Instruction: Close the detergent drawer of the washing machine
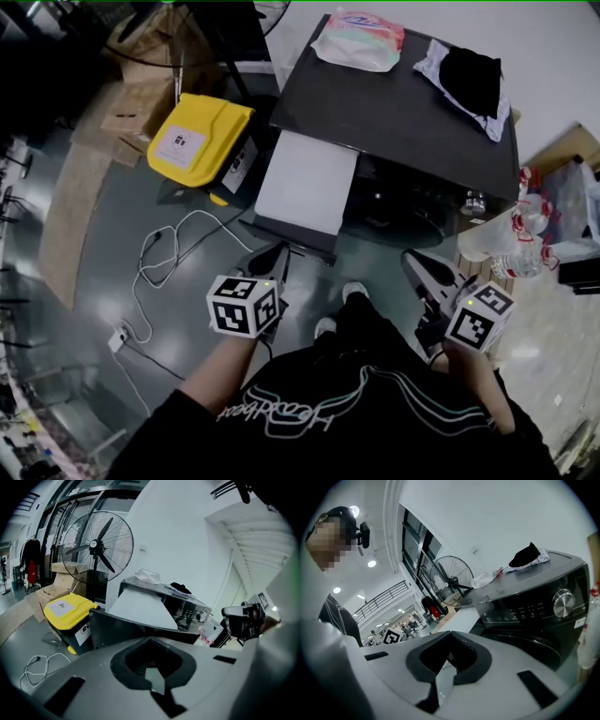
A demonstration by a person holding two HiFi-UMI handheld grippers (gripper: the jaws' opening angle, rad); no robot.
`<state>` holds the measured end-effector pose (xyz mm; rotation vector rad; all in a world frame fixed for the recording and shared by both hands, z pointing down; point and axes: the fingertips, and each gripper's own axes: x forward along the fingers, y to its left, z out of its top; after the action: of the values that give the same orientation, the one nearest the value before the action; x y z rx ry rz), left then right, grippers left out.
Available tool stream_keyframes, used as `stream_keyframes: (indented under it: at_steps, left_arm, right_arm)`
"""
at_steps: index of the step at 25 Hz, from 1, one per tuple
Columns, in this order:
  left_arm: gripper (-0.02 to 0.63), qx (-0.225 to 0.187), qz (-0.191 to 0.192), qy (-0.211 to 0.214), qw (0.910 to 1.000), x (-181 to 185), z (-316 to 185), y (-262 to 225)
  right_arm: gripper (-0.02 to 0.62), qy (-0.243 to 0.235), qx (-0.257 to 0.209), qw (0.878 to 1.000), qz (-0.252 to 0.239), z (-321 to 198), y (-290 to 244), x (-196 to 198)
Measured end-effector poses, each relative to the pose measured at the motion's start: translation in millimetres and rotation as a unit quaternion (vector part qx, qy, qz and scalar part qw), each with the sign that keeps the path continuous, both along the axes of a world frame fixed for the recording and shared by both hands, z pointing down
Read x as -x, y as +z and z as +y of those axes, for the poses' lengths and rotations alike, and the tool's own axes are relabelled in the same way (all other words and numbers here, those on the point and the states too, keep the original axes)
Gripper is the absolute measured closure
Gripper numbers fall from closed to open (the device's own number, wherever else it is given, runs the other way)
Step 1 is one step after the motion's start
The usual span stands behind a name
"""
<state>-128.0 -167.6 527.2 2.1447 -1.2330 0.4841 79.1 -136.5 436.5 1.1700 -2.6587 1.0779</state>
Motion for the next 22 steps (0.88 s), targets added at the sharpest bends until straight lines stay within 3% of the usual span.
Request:
stream_keyframes:
  at_steps: [10, 22]
  left_arm:
    - [0.584, 0.009, -0.004, -0.013, 0.9999, -5.6, -22.1, -1.0]
    - [0.584, 0.005, -0.008, -0.007, 0.9999, -13.6, -45.4, -1.7]
  right_arm:
    - [0.569, -0.024, 0.001, 1.000, 0.000, -33.7, -6.9, 0.0]
    - [0.569, -0.019, -0.004, 1.000, -0.001, -60.1, -5.8, -4.9]
